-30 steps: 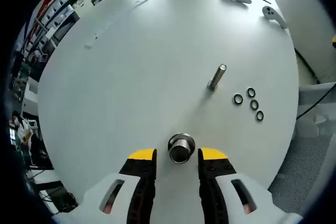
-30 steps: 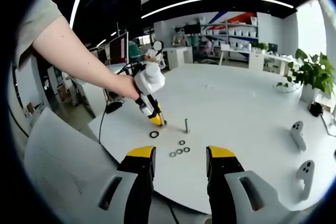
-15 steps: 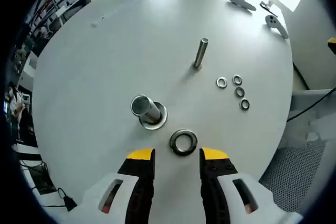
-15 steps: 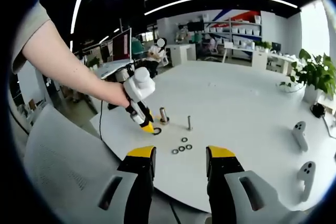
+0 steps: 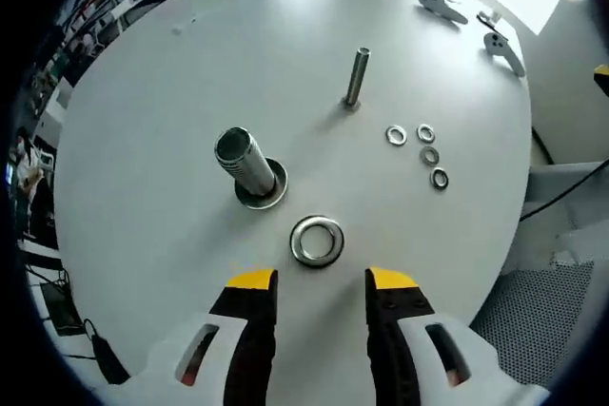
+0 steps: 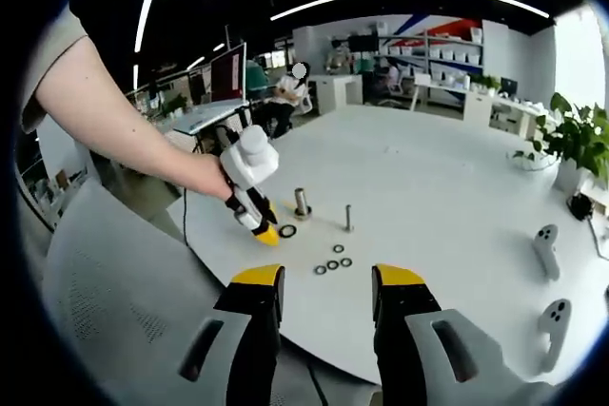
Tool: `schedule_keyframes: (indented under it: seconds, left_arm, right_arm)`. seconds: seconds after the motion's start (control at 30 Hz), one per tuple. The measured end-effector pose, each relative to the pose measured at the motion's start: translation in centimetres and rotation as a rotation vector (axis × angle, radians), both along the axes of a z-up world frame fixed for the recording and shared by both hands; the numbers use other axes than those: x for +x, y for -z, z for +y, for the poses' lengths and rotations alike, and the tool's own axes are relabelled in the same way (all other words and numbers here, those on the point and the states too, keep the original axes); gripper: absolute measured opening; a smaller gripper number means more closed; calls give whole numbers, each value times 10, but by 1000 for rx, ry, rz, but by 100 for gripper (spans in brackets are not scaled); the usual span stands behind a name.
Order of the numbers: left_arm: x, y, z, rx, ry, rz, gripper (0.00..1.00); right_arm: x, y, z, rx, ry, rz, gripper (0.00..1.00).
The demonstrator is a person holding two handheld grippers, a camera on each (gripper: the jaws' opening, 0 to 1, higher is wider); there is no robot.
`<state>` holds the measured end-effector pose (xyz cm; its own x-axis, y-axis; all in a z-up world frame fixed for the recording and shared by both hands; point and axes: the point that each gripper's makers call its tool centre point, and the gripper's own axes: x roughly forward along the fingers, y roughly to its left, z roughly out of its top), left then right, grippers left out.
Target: Place the washer onto the threaded stud by aligning its center hole with the stud, sliding it down to the base, and recovering from edge contact or off-axis alignment until the washer reaches the visible bottom stop.
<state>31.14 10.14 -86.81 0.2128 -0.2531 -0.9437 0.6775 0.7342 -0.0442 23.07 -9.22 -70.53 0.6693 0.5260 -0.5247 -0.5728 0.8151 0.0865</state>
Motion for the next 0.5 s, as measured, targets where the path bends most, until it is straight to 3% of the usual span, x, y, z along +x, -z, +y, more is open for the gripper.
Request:
schedule_keyframes:
  seconds: [0.1,0.43,0.5]
  left_arm:
    - [1,-3,0,-31,-60,3,36]
    - [7,-3,-4,-69,-61,-25,38]
    - [7,-4,-7,-66,-31,-50,38]
  right_arm:
    - [-2,2,2,-8,-16,8,39]
    - [-4,2,4,-17,-30,9,39]
    - [-4,3,4,-19,-34,9,39]
